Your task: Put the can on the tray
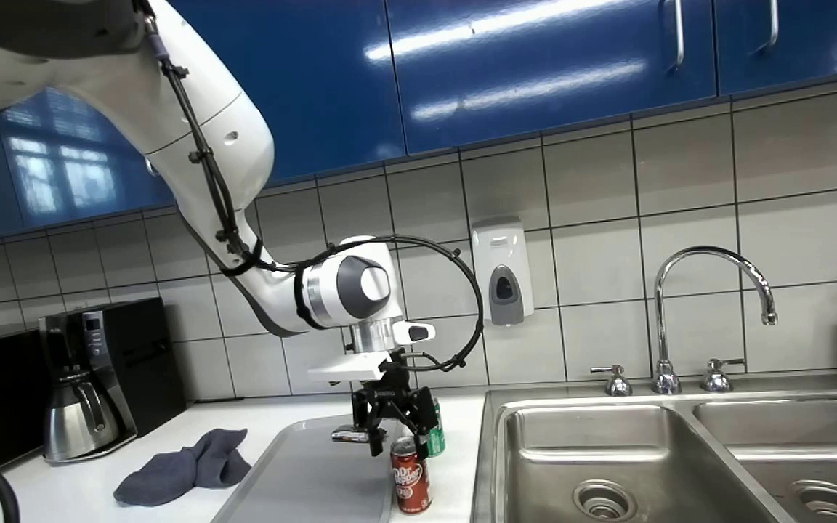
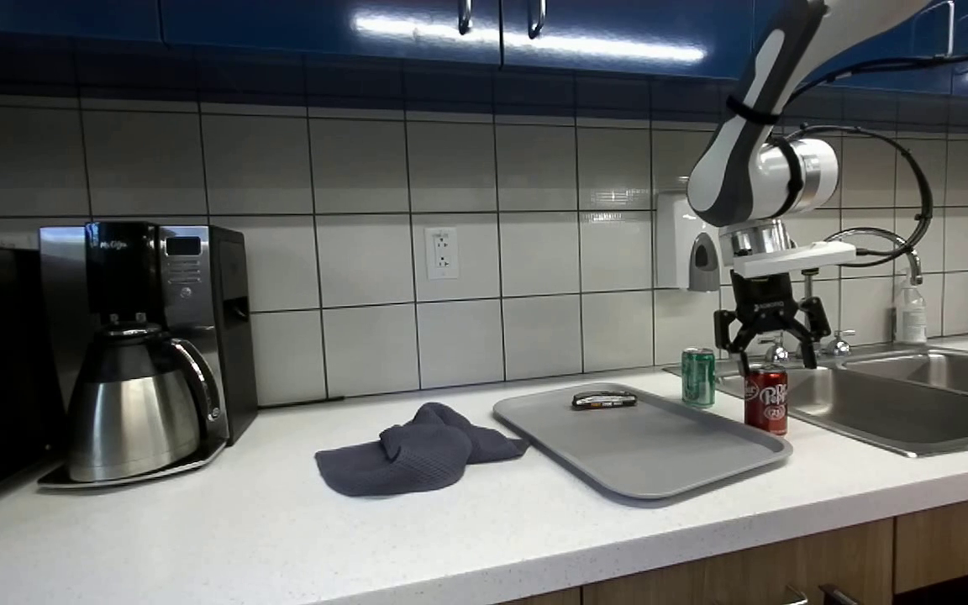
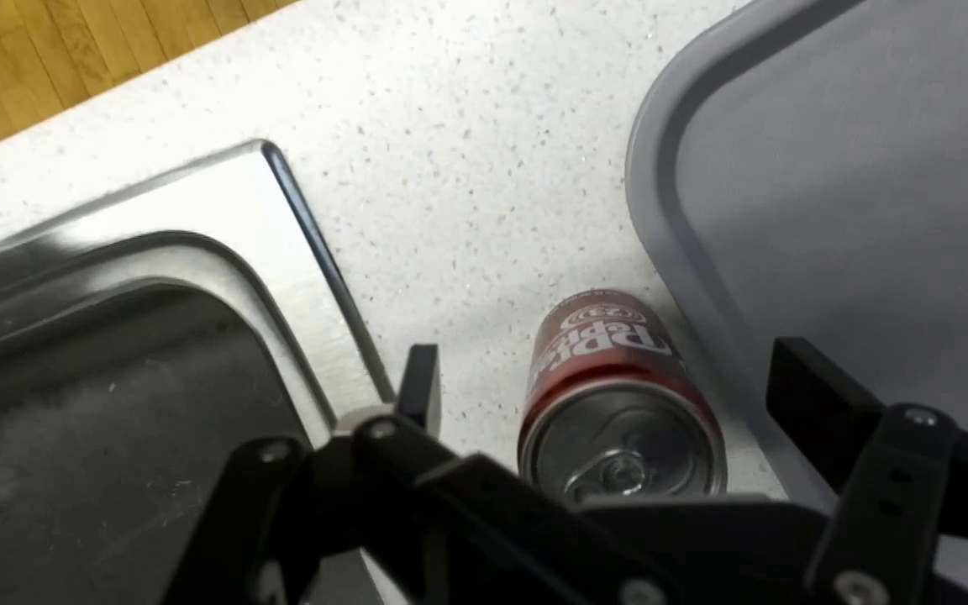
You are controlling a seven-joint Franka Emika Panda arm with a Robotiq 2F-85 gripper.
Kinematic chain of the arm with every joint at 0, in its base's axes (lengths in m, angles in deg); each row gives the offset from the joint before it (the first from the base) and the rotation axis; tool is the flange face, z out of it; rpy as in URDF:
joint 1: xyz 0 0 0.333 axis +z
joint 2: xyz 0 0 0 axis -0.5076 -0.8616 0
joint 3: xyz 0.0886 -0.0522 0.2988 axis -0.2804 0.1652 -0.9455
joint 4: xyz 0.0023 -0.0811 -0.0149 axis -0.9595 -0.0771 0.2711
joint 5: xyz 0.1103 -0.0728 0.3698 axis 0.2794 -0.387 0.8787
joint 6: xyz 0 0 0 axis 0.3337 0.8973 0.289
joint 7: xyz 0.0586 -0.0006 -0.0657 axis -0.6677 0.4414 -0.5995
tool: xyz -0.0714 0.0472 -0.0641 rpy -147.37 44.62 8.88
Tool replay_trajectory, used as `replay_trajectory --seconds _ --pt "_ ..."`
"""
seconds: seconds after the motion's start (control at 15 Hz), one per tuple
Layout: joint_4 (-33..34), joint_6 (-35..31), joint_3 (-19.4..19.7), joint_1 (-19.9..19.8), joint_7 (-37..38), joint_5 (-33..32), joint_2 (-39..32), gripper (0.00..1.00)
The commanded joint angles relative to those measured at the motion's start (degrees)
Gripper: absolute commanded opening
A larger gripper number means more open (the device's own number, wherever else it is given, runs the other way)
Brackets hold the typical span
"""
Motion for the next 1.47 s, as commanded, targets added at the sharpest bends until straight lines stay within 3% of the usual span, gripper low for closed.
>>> replay_trajectory --seconds 0.0,1.13,1.2,1.27,1.4 --pt "3.6 -0.6 0.4 0.3 -2.9 1.4 -3.4 1.0" --pt "5.5 -0.9 0.4 0.7 -5.6 1.5 -7.4 1.0" --pt "5.3 -1.3 0.4 0.7 -5.8 1.1 -7.3 0.75" --pt "5.2 -1.3 0.4 0.7 -6.1 1.2 -7.3 0.74" --pt "5.1 -1.3 0.4 0.7 -6.3 1.1 -7.2 0.58"
